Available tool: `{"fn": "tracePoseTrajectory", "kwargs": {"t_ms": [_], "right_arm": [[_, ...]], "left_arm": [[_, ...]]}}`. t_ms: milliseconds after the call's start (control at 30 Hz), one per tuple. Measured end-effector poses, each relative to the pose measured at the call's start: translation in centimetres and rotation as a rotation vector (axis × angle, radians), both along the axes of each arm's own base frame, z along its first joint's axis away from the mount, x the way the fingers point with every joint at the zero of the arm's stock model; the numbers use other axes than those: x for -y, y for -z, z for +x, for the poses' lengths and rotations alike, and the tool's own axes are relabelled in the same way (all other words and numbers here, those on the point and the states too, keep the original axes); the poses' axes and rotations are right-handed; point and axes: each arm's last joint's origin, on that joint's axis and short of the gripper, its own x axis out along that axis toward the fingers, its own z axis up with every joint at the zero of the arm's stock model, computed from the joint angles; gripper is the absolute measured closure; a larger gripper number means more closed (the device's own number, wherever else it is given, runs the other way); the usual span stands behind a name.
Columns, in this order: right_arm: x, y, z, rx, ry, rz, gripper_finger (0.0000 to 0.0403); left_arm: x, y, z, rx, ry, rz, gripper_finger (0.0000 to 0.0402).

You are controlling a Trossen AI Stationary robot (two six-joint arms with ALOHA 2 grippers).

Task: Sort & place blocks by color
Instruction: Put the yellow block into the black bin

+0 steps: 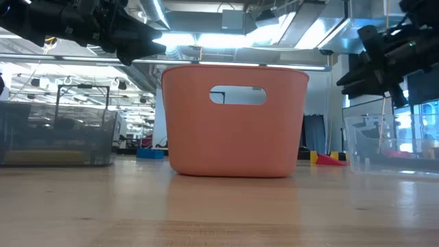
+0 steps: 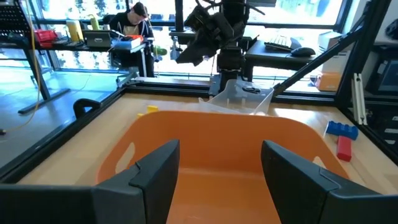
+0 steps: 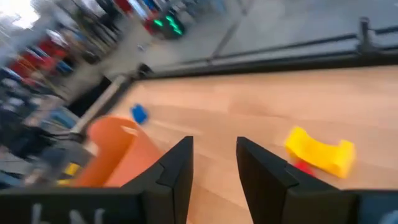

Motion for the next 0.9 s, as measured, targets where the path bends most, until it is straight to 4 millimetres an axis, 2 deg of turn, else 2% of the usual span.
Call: {"fn": "tracePoseTrajectory", "kwargs": {"t_ms": [200,300,433,600,900], "right_arm": [[0.8,-1.3,1.9,-0.223,0.062,0.077,0.0279],[1.7,-1.2,3.2,-0.342,0.095,0.114,0.0279],[3.2,-0.1,4.4,-0.461,0.17,0.15,0.0279],[4.8,1.8,5.0,-0.582,0.26,0.198,0.0279],[6.4,3.8,6.8,-0.59,0.309,0.214,0.0279]], "left_arm": [[-0.1,-0.1,0.0,0.009,-0.019,0.018,0.0185],[-0.1,-0.2,0.0,0.015,-0.021,0.025,0.0185],[-0.1,-0.2,0.0,0.013,-0.021,0.026,0.0185],[-0.1,-0.1,0.0,0.012,-0.021,0.025,0.0185],[-0.1,-0.1,0.0,0.011,-0.021,0.024,0.0185]]}}
